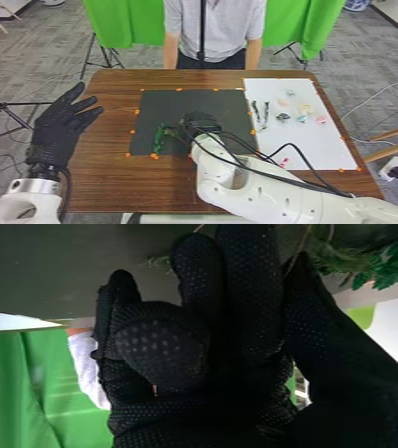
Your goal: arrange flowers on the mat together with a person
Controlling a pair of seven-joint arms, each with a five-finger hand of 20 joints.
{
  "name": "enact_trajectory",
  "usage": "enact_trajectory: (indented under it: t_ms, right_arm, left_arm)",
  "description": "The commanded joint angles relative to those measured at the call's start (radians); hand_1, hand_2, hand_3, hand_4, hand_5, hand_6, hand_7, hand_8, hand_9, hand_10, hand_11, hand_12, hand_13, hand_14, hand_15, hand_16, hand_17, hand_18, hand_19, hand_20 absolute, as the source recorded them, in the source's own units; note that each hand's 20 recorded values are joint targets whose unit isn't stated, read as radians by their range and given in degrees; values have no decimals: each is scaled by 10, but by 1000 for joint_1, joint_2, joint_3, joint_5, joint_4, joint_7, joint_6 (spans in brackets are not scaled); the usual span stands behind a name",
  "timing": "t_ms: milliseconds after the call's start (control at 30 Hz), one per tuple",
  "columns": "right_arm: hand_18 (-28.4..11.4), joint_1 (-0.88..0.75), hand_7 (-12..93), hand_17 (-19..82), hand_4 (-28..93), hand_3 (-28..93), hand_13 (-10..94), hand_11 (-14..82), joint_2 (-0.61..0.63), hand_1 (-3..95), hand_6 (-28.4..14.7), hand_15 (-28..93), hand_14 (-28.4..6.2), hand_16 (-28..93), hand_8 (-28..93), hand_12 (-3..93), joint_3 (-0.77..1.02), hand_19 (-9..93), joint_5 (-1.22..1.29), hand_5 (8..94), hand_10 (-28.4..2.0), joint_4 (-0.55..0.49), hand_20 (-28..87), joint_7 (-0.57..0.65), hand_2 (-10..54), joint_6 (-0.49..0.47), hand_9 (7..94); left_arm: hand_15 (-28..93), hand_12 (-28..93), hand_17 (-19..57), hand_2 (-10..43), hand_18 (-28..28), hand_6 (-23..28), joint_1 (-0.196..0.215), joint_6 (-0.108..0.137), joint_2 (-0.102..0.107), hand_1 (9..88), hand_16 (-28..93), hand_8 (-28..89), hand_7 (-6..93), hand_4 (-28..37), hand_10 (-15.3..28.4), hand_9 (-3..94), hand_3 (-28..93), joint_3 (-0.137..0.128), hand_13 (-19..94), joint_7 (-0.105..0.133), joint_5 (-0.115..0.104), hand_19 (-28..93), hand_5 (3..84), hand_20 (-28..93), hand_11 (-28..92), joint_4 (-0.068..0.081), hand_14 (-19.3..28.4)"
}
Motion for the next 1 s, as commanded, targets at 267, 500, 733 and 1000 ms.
enact_trajectory:
  t_ms: [267, 500, 733, 1000]
  right_arm:
    - [-244, 8, 241, 394, -224, 633, 894, 424, -7, 377, 19, 642, -88, 216, -143, 189, 6, 932, 9, 937, -117, -20, 12, 14, -14, 14, 937]
    - [-246, 70, 234, 393, -216, 634, 893, 418, 11, 365, 17, 644, -88, 212, -141, 192, -44, 932, -60, 937, -117, -39, 11, 34, -16, 95, 937]
    - [-248, 59, 231, 392, -215, 625, 893, 420, 26, 354, 14, 650, -89, 212, -139, 191, 8, 932, -70, 937, -120, -89, 18, -4, -20, 125, 937]
    - [-256, -31, 143, 308, -204, 612, 804, 274, 126, 328, -22, 592, -123, 173, -114, 196, 209, 905, 141, 836, -150, -217, -98, -92, 0, 291, 879]
  left_arm:
    - [488, 130, -98, 82, 191, 56, 37, 6, 6, 222, -50, -93, 130, -253, 162, 307, 750, -5, 215, 24, -15, 402, 306, 178, 221, 1, 217]
    - [490, 130, -98, 84, 191, 56, 63, 19, 20, 223, -49, -93, 130, -252, 162, 308, 747, -8, 216, 49, -28, 402, 306, 179, 221, -5, 217]
    - [490, 129, -98, 83, 191, 56, 89, 34, 21, 223, -50, -93, 130, -252, 162, 308, 747, -15, 215, 68, -36, 402, 306, 179, 221, -14, 218]
    - [489, 129, -98, 84, 191, 56, 107, 29, -2, 221, -51, -93, 129, -256, 161, 307, 742, -46, 215, 48, -24, 402, 306, 178, 221, -23, 218]
